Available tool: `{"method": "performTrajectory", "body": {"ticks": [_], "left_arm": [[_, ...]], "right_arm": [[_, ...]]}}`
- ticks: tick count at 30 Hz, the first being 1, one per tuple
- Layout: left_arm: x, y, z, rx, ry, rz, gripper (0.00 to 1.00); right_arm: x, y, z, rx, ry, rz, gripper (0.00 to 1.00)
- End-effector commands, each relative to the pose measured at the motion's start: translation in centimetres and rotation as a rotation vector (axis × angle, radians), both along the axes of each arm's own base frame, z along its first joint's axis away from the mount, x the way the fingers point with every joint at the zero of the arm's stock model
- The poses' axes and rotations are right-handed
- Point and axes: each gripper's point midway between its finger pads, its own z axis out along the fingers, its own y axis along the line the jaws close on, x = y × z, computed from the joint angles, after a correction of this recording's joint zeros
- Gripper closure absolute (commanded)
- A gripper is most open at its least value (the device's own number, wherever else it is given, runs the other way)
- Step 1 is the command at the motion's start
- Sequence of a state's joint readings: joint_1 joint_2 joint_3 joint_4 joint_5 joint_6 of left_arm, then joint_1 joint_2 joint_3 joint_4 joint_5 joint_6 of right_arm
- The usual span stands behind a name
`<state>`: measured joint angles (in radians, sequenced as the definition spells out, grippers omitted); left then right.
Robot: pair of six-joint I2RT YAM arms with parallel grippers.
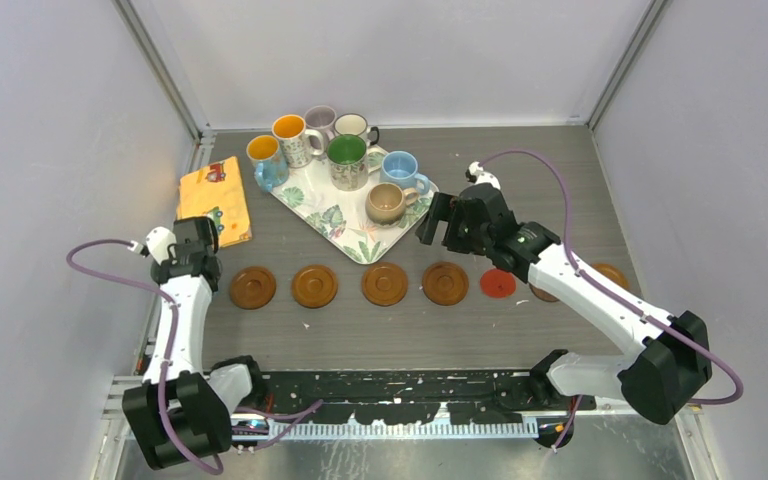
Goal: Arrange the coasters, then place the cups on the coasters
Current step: Place the cup on the coaster.
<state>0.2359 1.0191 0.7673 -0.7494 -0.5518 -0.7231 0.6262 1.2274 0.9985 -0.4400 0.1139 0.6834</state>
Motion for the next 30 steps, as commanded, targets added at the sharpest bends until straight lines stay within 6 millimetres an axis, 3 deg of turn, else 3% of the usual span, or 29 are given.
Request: {"method": "performTrajectory", "body": {"ticks": [1,13,30], "left_arm": [[1.4,0.9,1.2,0.022,-0.086,0.035,0.99],[2.2,1.9,-1.8,-0.002,-0.063,0.063,0.99],[3.3,2.1,-3.3,-0.017,-0.097,0.043,0.99]], "right_arm": [[0.0,0.8,1.8,0.039,-0.055,0.024,0.0],[-0.3,1.1,1.6,0.032,-0.05,0.039,0.0],[-0.4,1.1,1.4,0.025,-0.048,0.04,0.0]]}}
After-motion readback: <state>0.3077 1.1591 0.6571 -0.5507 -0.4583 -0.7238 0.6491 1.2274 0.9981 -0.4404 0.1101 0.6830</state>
